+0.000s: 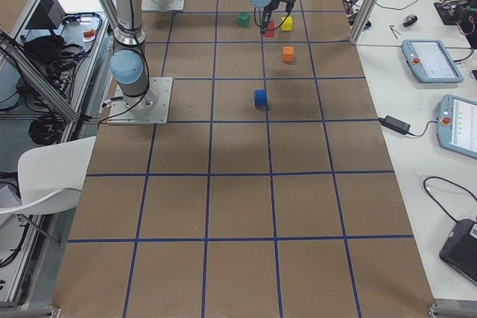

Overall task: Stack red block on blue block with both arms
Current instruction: 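Lift the red cube with the right gripper and carry it over the blue cube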

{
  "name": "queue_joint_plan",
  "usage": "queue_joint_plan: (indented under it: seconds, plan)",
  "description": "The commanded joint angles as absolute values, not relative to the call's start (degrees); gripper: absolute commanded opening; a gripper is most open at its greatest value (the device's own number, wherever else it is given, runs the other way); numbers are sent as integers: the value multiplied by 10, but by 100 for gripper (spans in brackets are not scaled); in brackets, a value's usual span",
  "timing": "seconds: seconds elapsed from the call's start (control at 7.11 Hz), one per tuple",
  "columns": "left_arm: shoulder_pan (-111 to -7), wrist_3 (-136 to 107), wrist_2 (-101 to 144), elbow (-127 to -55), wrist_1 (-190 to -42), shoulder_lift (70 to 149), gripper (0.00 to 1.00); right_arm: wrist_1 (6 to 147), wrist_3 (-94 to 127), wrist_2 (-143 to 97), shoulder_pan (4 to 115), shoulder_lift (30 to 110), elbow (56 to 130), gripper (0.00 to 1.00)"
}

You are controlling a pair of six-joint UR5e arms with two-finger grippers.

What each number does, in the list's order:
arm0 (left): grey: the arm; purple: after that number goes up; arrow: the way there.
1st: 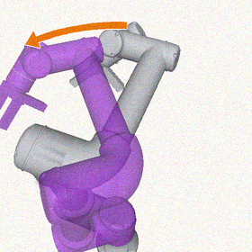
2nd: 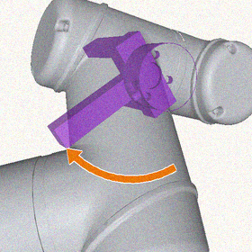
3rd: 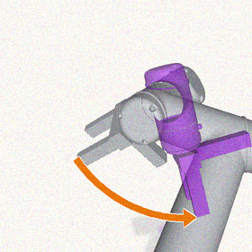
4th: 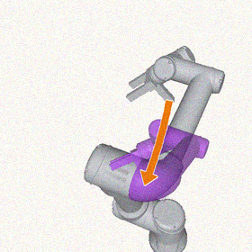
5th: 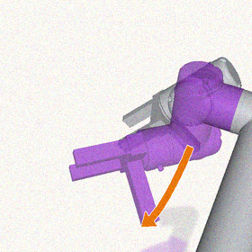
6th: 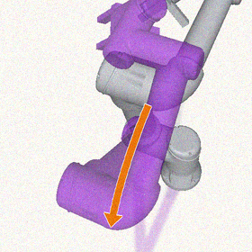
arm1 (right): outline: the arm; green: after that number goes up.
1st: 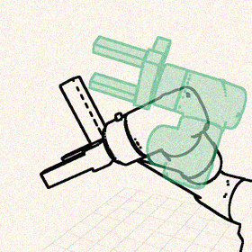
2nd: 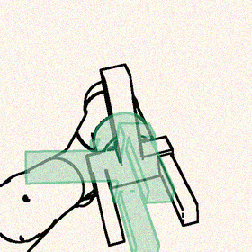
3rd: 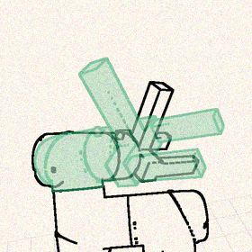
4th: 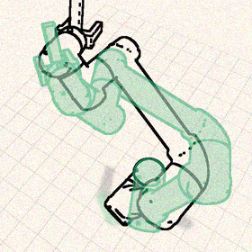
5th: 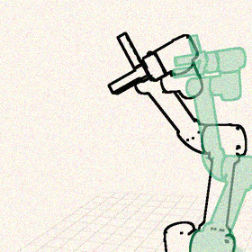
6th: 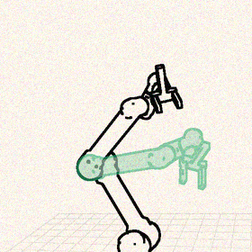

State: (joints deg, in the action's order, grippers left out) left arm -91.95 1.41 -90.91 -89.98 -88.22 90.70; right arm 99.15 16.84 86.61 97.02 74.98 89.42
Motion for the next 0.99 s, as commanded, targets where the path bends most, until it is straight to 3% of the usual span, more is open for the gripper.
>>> queue_joint_plan:
  seconds: [0.0, 0.56, 0.84]
  plan:
    - [-919, 15, -909, -900, -882, 907, 100, 982, 28, 868, 888, 764, 907, 0]
    - [-919, 15, -908, -899, -882, 907, 100, 1048, -129, 872, 760, 763, 1005, 0]
    - [-919, 15, -907, -898, -882, 908, 100, 1073, -155, 903, 756, 760, 1025, 0]
